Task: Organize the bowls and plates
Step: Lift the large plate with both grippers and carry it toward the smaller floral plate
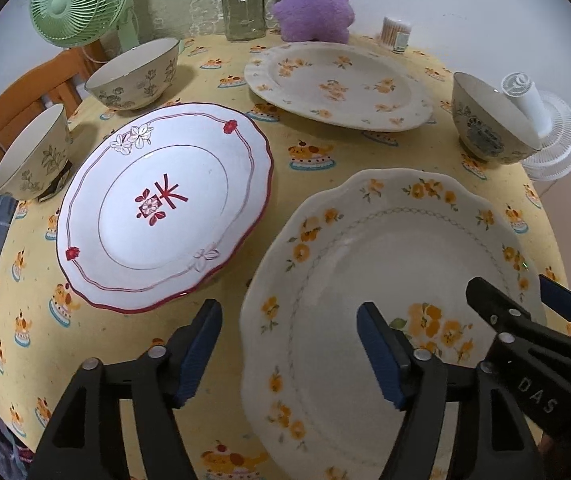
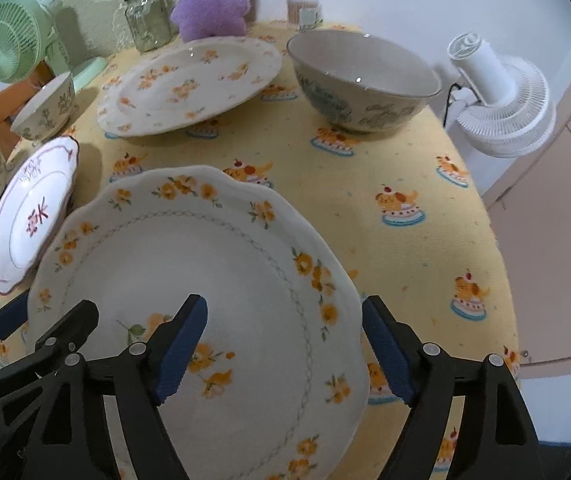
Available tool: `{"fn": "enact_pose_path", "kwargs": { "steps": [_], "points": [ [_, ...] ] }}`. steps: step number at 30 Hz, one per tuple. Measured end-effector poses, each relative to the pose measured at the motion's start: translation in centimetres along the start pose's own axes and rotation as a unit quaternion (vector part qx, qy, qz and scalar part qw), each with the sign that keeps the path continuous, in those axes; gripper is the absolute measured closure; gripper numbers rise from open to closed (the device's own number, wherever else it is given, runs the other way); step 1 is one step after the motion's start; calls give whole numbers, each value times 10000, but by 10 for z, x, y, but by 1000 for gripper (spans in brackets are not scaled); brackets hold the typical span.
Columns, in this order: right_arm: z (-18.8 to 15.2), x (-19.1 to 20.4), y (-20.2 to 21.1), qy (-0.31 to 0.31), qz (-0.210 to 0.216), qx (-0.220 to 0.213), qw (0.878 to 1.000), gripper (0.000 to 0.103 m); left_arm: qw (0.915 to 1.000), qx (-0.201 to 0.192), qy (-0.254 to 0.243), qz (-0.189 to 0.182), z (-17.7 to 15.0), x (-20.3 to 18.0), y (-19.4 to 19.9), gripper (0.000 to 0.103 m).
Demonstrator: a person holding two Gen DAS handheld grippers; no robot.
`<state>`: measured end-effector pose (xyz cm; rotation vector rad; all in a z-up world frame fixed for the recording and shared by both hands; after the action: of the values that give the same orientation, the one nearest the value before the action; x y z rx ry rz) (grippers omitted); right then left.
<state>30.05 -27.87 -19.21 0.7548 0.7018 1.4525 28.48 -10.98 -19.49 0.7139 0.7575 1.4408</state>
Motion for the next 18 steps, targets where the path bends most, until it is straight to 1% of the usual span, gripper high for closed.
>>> {"fn": "enact_pose_path", "kwargs": {
  "steps": [2,4,5,6,8,12,14,18],
  "points": [
    [2,2,11,-119,-50,-117,9998,21,9999,46,-54,-134,3,4,8,28],
    [5,6,26,-259,-49,-252,9993,21,9995,-147,-146,-238,11,7,19,27],
    [7,8,32,-356,-60,-286,9989,21,9991,-241,-218,-265,16,9,25,22],
    [9,10,39,-443,-94,-335,9984,21,9988,-305,-257,-280,21,14,30,20],
    [16,17,52,-528,-142,-434,9976,21,9979,-439,-303,-374,30,23,39,19],
    [30,33,71,-674,-235,-617,9955,21,9963,-600,-452,-420,46,37,50,18],
    [39,41,77,-842,-189,-692,9939,21,9954,-712,-478,-435,58,44,55,17],
    [56,50,77,-1097,-97,-667,9917,21,9942,-863,-510,-387,84,56,54,13]
  ]
}}
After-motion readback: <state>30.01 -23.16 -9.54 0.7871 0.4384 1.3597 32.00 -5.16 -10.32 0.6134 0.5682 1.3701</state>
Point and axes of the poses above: each gripper's, at about its wrist camera, not at the fingertips, and y roughly against the way its jaws point, x to its left, z to its top, the point moved 10 cm from there along -y, roughly the way its jaws point, and after that the axes turned 11 degrees about -x, right-handed, at the moved point
